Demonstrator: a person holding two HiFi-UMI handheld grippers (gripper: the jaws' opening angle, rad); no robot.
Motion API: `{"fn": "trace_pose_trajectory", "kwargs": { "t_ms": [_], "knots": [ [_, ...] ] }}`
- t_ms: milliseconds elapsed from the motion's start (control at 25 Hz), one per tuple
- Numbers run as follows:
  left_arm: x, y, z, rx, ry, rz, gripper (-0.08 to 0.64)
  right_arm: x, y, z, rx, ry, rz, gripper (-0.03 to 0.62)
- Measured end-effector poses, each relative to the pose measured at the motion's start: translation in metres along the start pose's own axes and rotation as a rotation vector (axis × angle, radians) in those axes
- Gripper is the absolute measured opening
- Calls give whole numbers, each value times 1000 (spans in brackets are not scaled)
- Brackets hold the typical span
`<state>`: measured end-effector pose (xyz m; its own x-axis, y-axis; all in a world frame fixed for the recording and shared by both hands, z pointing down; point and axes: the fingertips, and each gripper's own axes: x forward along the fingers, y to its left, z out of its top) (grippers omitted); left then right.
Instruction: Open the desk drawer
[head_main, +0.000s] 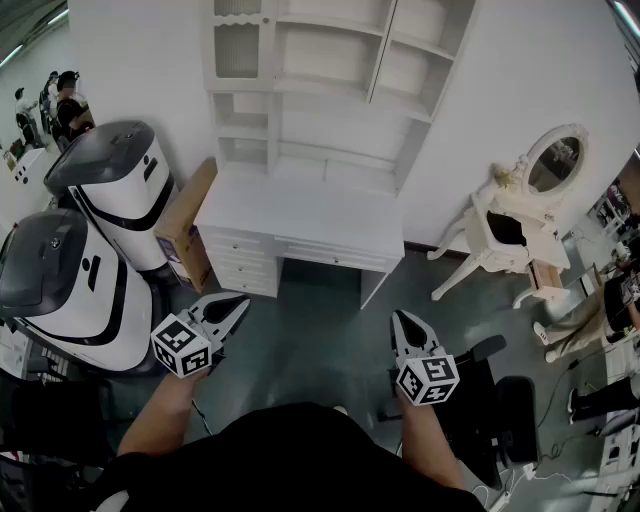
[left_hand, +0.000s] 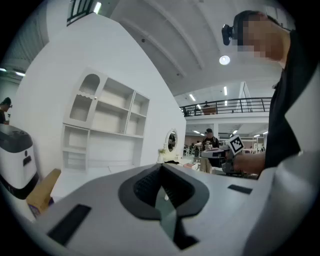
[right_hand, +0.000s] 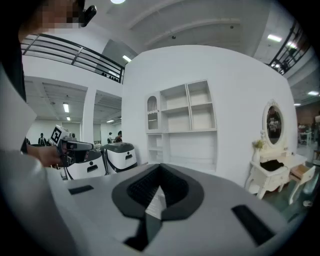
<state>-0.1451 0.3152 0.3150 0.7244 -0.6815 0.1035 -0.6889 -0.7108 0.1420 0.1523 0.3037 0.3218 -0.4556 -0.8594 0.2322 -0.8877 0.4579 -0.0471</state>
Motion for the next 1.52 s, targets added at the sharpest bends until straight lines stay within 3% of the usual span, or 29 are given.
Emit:
{"fn": "trace_pose_trajectory", "kwargs": {
  "t_ms": [320,600,1160,1520],
  "knots": [
    [24,5,11,34,-3,-27,8,5,-2,-7,20,10,-23,2],
    [24,1,13,28,-3,-50,9,6,10,4,51,-42,-10,2],
    [8,40,-7,-21,29,34,9,70,12,-14,75,45,66,0],
    [37,73,-13,-41,57,82,9,127,-19,-23,96,79,108,2]
  ]
}}
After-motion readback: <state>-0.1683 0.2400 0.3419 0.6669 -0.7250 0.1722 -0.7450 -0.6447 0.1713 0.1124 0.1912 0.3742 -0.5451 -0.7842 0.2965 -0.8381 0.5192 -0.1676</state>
